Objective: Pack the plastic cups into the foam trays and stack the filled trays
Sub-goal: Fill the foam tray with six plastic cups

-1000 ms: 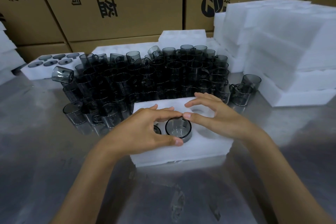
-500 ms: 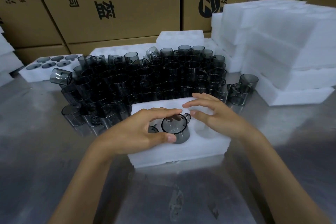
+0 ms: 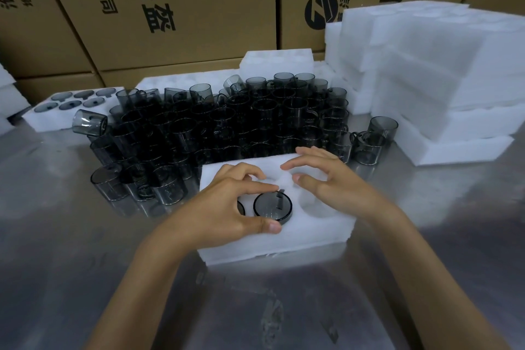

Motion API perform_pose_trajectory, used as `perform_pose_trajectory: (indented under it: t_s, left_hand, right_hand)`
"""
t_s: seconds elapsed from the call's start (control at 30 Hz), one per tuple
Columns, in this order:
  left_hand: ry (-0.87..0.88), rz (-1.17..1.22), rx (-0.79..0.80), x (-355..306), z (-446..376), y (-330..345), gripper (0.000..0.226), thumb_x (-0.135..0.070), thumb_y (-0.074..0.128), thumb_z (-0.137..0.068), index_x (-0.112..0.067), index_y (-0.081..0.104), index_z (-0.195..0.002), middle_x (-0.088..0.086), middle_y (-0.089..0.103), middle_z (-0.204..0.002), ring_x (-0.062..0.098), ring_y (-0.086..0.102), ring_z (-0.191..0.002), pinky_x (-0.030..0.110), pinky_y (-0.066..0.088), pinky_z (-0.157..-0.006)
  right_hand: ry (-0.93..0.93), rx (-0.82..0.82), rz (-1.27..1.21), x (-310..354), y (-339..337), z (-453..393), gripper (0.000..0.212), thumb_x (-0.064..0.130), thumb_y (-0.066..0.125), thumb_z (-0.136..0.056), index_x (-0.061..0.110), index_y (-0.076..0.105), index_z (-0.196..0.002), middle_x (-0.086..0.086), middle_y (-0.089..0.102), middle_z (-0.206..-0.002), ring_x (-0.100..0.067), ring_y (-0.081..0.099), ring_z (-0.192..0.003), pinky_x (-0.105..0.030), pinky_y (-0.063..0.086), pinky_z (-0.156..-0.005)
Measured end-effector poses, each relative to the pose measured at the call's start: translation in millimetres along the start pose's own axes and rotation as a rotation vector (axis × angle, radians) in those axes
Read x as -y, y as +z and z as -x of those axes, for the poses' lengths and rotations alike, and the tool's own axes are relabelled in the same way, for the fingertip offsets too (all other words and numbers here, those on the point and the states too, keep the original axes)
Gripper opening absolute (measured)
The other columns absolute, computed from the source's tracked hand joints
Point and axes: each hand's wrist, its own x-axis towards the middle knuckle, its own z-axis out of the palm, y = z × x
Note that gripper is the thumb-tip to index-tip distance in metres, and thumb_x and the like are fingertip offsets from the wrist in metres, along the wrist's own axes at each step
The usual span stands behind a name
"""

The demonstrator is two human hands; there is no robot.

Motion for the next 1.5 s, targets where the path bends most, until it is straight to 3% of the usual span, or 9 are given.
perform_pose_trajectory:
  t_s: [0.27,0.37,0.47,0.6,0.97,1.17,1.33,1.43,1.5]
  left_hand:
    - [-0.008,0.070,-0.054,8,-1,0,0.053,-0.053,0.074,-0.076,-0.053,0.057,-0.126,-0.036,0.045,-0.129,-0.017,0.021,-0.131,-0.006,0.024,-0.091]
    - [0.013,0.070,-0.067,9,-2,1,0.044,-0.045,0.078,-0.077,-0.052,0.061,-0.117,-0.036,0.048,-0.124,-0.014,0.025,-0.131,-0.004,0.024,-0.094]
    - [0.030,0.088,-0.075,11,-1,1,0.035,-0.046,0.078,-0.076,-0.049,0.066,-0.109,-0.038,0.050,-0.119,-0.013,0.028,-0.130,-0.005,0.023,-0.094]
    - [0.032,0.136,-0.088,10,-1,1,0.031,-0.057,0.071,-0.074,-0.048,0.069,-0.104,-0.036,0.054,-0.115,-0.012,0.031,-0.129,-0.006,0.025,-0.091]
    - [0.026,0.014,-0.179,2,-5,9,0.004,-0.042,0.067,-0.089,-0.040,0.069,-0.092,-0.018,0.065,-0.101,-0.002,0.040,-0.116,0.011,0.030,-0.092]
    - [0.036,-0.106,-0.301,3,-10,15,0.004,-0.034,0.066,-0.093,-0.038,0.068,-0.092,-0.018,0.060,-0.092,0.000,0.042,-0.102,0.025,0.036,-0.094]
    - [-0.005,-0.039,-0.371,2,-11,15,0.004,-0.038,0.064,-0.093,-0.037,0.068,-0.095,-0.020,0.062,-0.096,0.001,0.048,-0.099,0.027,0.041,-0.091]
    - [0.017,0.155,-0.524,-4,-9,12,0.028,-0.040,0.064,-0.092,-0.039,0.061,-0.120,-0.022,0.062,-0.106,0.000,0.055,-0.104,0.020,0.042,-0.086]
    - [0.048,0.266,-0.590,-7,-10,11,0.052,-0.038,0.068,-0.089,-0.039,0.050,-0.139,-0.024,0.060,-0.119,-0.001,0.057,-0.110,0.016,0.045,-0.087]
  right_hand:
    - [-0.040,-0.025,-0.041,-4,1,-5,0.025,0.020,0.065,-0.096,0.041,0.072,-0.106,0.017,0.047,-0.146,0.002,0.025,-0.144,-0.023,0.017,-0.115]
    - [-0.118,-0.453,-0.074,-5,-2,-9,0.029,0.005,0.062,-0.092,0.031,0.074,-0.091,0.011,0.064,-0.120,-0.010,0.056,-0.120,-0.021,0.041,-0.102]
    - [-0.005,-0.741,0.272,-20,-14,-10,0.031,0.005,0.057,-0.087,0.020,0.073,-0.109,0.001,0.063,-0.122,-0.027,0.050,-0.121,-0.035,0.036,-0.104]
    - [0.175,-0.627,0.437,-41,-23,-9,0.037,0.012,0.061,-0.090,0.018,0.067,-0.126,-0.009,0.053,-0.136,-0.031,0.034,-0.132,-0.040,0.029,-0.111]
    - [0.147,-0.673,0.533,-44,-17,-9,0.030,0.039,0.075,-0.084,0.019,0.073,-0.106,-0.007,0.045,-0.116,-0.029,0.037,-0.116,-0.036,0.029,-0.099]
    - [0.090,-0.706,0.366,-42,-20,-9,0.009,0.022,0.070,-0.091,0.014,0.072,-0.093,0.001,0.041,-0.108,-0.026,0.040,-0.116,-0.029,0.034,-0.089]
    - [-0.160,-0.817,0.218,-18,-22,-5,0.004,0.016,0.065,-0.093,0.017,0.069,-0.092,0.000,0.053,-0.107,-0.026,0.048,-0.108,-0.041,0.047,-0.089]
    - [-0.409,-0.720,0.016,11,-11,1,0.012,0.007,0.065,-0.093,0.018,0.067,-0.091,0.001,0.053,-0.113,-0.010,0.053,-0.107,-0.023,0.047,-0.085]
    - [-0.514,-0.610,-0.004,25,2,4,0.008,0.000,0.064,-0.093,0.007,0.069,-0.094,-0.006,0.053,-0.122,-0.010,0.056,-0.113,-0.023,0.049,-0.092]
